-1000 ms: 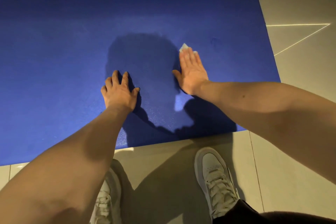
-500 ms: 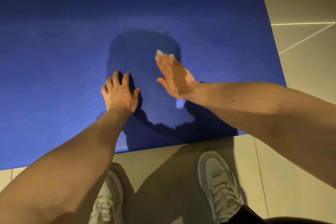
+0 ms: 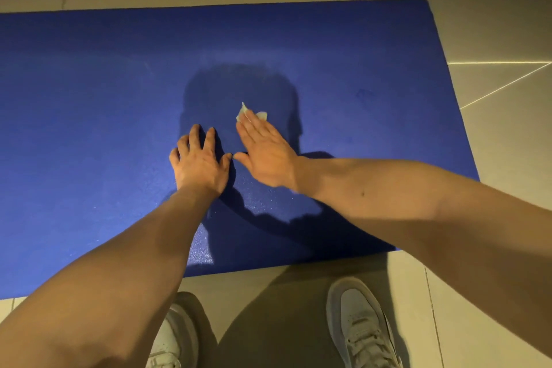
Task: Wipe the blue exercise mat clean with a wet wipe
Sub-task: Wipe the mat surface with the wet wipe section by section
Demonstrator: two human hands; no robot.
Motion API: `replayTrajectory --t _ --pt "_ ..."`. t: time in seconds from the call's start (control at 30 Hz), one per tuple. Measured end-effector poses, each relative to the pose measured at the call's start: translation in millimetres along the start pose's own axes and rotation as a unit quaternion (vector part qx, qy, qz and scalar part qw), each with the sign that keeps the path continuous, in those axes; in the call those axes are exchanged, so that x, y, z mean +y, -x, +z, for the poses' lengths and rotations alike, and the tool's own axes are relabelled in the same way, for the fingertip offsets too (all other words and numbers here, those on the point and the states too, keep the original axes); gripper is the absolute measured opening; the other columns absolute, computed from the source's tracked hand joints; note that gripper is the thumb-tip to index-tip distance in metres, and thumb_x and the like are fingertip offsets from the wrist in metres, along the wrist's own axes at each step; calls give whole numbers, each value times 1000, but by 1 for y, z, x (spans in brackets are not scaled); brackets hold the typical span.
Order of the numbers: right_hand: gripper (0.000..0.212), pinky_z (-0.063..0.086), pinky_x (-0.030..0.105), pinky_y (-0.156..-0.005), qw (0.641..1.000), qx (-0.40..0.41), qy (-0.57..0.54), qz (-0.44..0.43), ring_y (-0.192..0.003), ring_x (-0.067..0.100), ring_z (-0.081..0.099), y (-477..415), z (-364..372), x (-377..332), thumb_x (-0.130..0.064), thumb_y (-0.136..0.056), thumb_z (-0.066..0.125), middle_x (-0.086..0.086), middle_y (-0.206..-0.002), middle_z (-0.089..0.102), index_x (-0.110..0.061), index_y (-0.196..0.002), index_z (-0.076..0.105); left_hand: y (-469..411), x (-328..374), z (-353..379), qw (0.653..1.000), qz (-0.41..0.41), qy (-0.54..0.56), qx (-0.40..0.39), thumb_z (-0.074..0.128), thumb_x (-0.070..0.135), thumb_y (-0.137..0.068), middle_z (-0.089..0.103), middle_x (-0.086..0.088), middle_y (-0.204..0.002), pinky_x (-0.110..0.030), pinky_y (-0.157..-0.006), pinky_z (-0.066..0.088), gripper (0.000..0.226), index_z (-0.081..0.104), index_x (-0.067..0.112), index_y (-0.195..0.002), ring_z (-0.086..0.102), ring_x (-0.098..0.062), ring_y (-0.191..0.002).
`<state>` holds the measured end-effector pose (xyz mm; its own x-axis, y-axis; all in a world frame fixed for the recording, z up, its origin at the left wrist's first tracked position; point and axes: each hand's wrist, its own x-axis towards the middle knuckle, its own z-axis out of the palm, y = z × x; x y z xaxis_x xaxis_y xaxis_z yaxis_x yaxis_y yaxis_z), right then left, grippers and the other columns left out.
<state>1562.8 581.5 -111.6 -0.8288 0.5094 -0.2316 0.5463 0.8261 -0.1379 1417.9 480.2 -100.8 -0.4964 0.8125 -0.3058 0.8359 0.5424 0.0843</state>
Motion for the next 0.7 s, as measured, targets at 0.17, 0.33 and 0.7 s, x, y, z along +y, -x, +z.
replayTrajectory --t 0.17,0.33,0.7 --pt "75 16 46 -126 999 18 38 30 -157 33 0 -4 -6 55 -47 -108 32 19 -169 1 3 -160 9 -15 8 -5 1000 -1 -8 0 40 55 -100 10 -8 -165 -51 -118 17 69 19 25 -158 15 -35 -147" --pt "80 1 39 -128 972 13 -109 210 -157 21 -15 -15 -21 94 -49 -107 35 6 -170 -15 -7 -162 -4 -29 9 -10 1000 5 -3 2 41 56 -100 11 -8 -165 -51 -120 17 69 20 25 -158 15 -34 -147" --pt "74 3 44 -128 1000 22 -11 -7 -158 27 -4 -41 -3 45 -50 -108 27 15 -170 4 -1 -161 11 -47 8 -13 1000 4 -3 0 39 57 -100 9 -7 -166 -50 -119 17 71 17 25 -159 13 -34 -147"
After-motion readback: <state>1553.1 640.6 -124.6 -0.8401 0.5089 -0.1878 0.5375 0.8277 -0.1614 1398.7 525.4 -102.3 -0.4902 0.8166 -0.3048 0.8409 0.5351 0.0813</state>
